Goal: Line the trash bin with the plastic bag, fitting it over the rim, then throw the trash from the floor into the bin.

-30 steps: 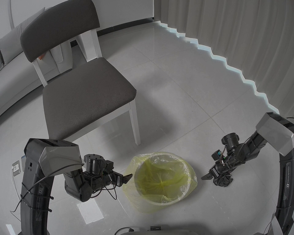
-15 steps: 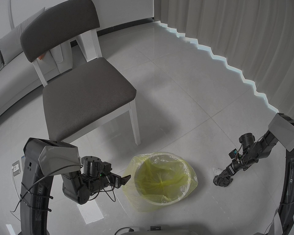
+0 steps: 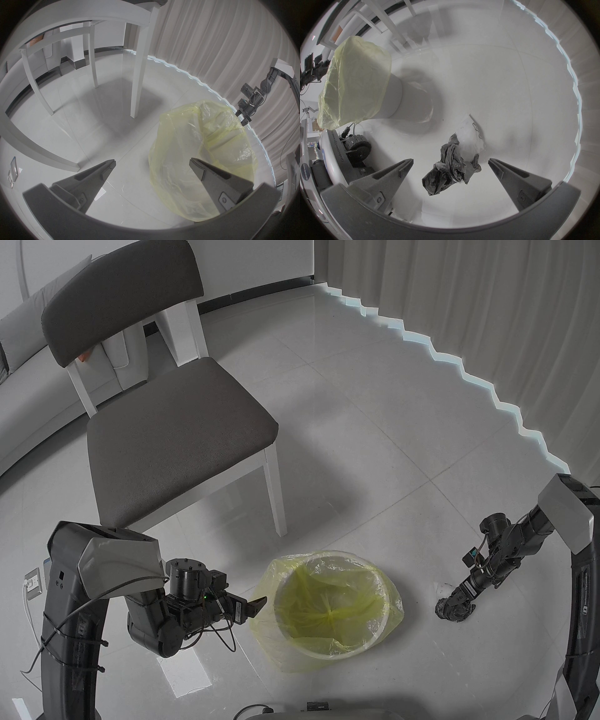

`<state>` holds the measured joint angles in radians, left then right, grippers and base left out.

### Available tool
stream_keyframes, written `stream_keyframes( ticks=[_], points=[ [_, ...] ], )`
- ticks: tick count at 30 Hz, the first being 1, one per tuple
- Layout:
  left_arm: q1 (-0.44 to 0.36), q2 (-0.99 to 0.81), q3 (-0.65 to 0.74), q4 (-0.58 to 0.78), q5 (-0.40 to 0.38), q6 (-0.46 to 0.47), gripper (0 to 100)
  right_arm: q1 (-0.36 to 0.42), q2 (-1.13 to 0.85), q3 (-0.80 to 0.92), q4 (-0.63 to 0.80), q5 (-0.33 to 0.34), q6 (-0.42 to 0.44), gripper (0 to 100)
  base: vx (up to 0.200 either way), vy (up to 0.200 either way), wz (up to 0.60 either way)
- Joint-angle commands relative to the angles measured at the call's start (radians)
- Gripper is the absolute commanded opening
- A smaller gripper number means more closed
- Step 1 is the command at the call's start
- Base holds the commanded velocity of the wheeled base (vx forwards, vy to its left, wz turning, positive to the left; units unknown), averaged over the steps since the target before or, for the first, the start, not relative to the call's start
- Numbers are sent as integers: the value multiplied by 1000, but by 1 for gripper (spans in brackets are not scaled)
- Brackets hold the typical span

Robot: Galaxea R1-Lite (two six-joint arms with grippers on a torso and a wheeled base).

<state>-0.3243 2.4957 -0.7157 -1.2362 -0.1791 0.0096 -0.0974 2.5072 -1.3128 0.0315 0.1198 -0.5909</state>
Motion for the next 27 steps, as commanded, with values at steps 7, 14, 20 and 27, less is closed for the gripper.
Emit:
stream_keyframes(
  ticks=[7,14,20,27],
  points=[
    [2,-1,-1,0,1,0,100,25,81,-215,209,-12,8,100,0,0,0],
    [-1,6,-2,-2,1,0,100,24,81,-215,229,-28,0,0,0,0,0],
    [-1,-1,1,-9,1,0,100,21,81,-215,231,-28,-1,0,0,0,0],
    [1,-1,19,-42,0,-8,100,13,73,-207,243,-26,-9,0,0,0,0]
  ],
)
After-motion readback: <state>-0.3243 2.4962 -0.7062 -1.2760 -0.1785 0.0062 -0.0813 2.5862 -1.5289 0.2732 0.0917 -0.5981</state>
